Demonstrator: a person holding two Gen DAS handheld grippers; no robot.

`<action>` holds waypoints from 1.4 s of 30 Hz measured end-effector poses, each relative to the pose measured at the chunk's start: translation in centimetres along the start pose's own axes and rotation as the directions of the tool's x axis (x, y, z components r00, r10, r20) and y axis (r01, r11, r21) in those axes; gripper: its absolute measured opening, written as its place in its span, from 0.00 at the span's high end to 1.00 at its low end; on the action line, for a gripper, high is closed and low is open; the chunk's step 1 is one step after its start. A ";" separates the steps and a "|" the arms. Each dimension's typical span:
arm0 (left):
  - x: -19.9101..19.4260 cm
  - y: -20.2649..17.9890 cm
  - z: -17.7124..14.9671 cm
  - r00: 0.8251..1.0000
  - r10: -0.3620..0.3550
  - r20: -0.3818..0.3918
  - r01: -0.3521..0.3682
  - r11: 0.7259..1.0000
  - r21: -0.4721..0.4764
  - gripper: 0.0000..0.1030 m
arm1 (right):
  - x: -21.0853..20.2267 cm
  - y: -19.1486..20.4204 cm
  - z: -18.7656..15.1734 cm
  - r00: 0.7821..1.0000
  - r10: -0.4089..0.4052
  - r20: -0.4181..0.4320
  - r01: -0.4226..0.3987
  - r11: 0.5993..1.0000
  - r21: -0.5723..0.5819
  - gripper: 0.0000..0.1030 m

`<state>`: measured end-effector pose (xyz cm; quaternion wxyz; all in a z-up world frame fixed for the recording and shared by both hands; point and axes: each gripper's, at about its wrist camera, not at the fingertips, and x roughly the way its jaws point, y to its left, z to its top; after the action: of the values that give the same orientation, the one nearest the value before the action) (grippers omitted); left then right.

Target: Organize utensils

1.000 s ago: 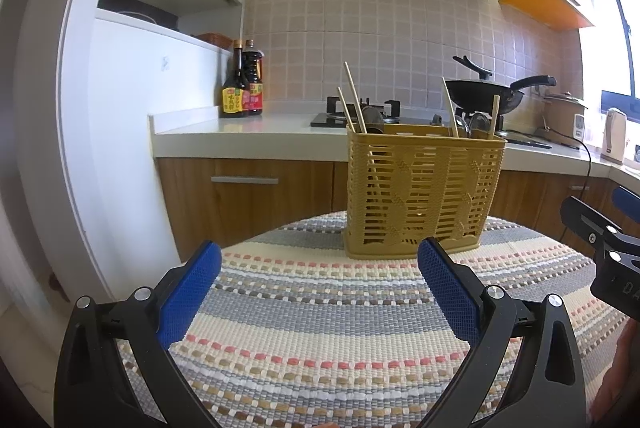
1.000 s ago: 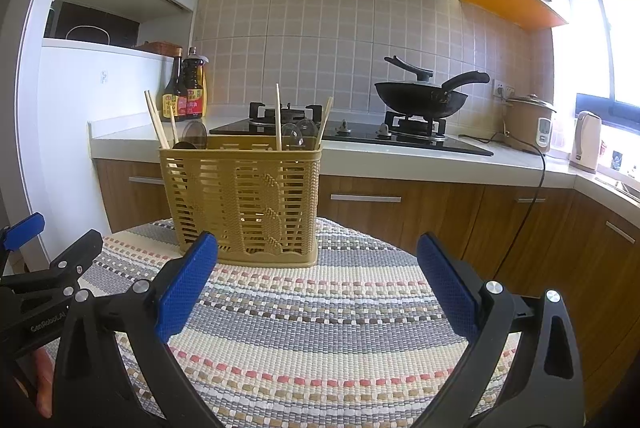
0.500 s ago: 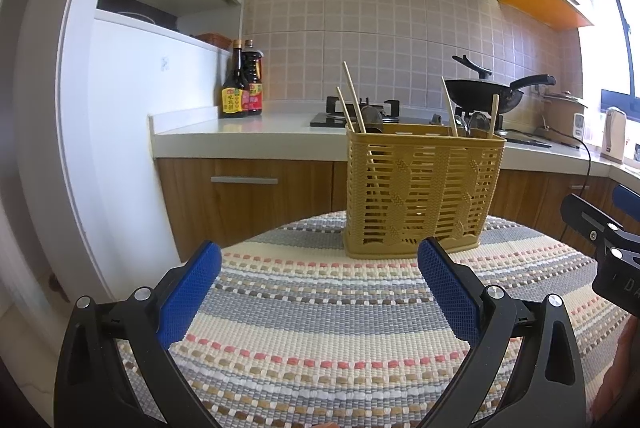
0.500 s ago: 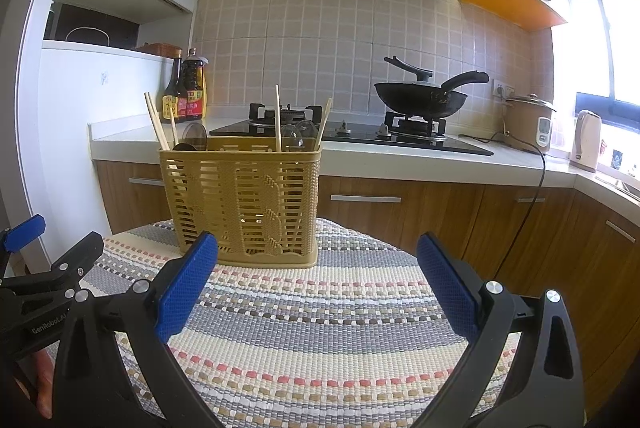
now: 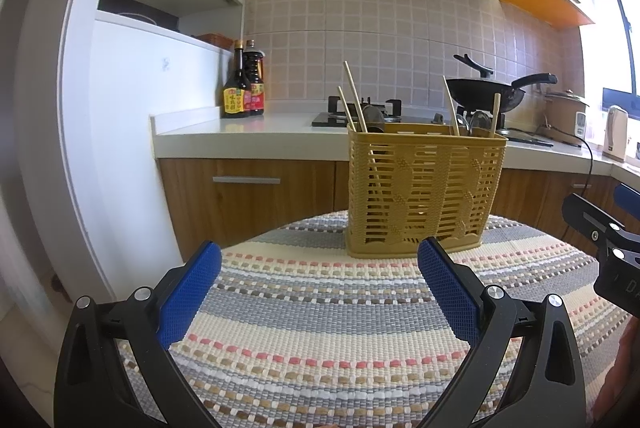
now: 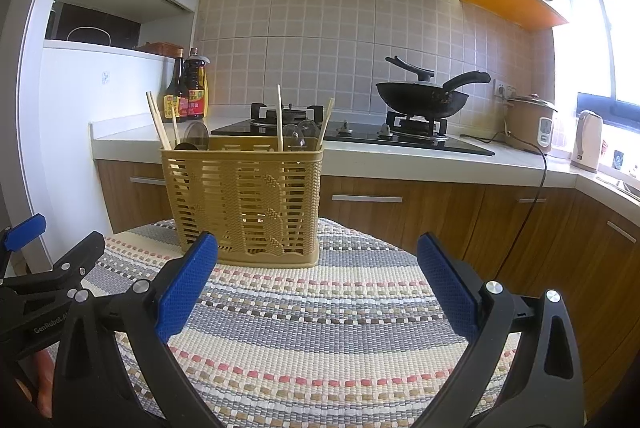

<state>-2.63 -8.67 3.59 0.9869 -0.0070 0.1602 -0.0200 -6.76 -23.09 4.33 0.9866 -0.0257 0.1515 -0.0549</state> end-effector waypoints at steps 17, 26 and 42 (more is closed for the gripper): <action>0.0 -0.1 0.1 1.000 -0.003 0.003 0.003 1.000 0.008 0.07 | 0.0 0.1 -0.1 1.000 0.005 -0.004 -0.005 1.000 -0.001 0.08; 0.0 -0.2 0.1 1.000 -0.006 0.001 0.006 1.000 0.010 0.07 | 0.1 0.1 -0.1 1.000 0.011 -0.006 -0.011 1.000 -0.003 0.08; -0.4 -0.6 -0.1 1.000 0.024 0.011 -0.024 0.999 0.038 0.07 | 0.1 0.1 -0.1 1.000 0.012 -0.005 -0.012 1.000 0.000 0.08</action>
<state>-3.03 -9.22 3.67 0.9878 0.0137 0.1545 -0.0110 -6.71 -22.96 4.23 0.9865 -0.0247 0.1543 -0.0489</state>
